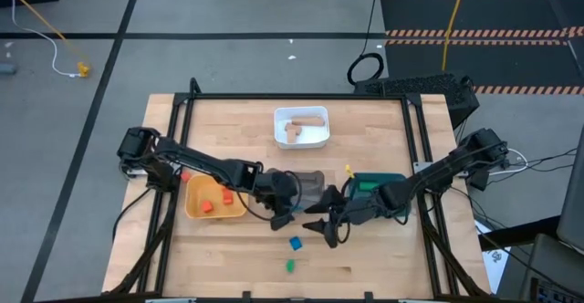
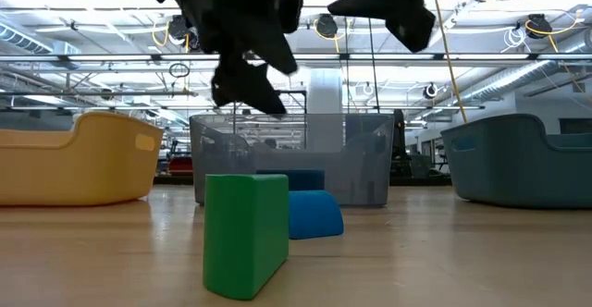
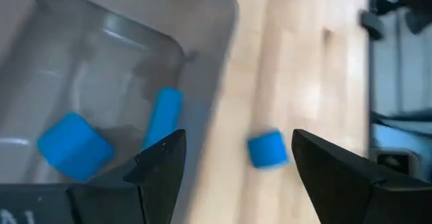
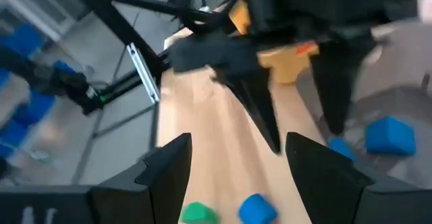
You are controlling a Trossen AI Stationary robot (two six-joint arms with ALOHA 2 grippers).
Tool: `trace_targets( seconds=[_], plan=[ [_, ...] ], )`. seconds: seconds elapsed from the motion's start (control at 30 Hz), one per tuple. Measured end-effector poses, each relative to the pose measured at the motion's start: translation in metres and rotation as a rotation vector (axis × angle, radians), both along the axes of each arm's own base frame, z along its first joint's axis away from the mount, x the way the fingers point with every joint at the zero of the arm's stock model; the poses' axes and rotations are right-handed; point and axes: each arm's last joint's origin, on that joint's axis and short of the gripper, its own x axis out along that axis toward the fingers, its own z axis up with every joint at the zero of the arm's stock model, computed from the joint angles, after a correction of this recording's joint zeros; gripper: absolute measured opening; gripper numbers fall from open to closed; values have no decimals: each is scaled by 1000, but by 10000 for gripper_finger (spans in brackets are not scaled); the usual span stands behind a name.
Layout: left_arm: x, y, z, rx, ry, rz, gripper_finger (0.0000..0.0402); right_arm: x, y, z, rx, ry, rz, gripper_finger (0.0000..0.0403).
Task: Sort & place blocks by color
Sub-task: Put the blue half circle block into the black bin
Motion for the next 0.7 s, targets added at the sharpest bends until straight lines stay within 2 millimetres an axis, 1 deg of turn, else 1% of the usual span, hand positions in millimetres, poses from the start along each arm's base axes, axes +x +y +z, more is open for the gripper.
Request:
trace_targets(
  seconds=[0.07, 0.2, 0.33, 0.43, 0.5, 0.57, 0.63, 0.7],
  plan=[
    [-2, -1, 3, -42, 12, -22, 271, 0, 0, 0, 85, 16, -31, 231],
    [-14, -5, 13, -77, 53, -65, 271, -2, 4, -1, 265, 63, -61, 231],
    [-34, -11, 25, -77, 137, -79, 271, -7, 13, -4, 460, 139, -94, 231],
    [-51, -19, 35, -30, 182, -42, 271, -9, 18, -11, 572, 208, -156, 231],
    [-57, -27, 42, 1, 163, -24, 271, -10, 21, -18, 605, 249, -186, 231],
    [-70, -36, 45, 58, 187, 2, 271, -6, 24, -21, 630, 249, -192, 231],
    [-75, -45, 51, 87, 149, 9, 271, -3, 28, -20, 617, 248, -183, 231],
    [-87, -54, 54, 136, 156, 32, 271, 6, 33, -18, 602, 236, -173, 231]
  ],
)
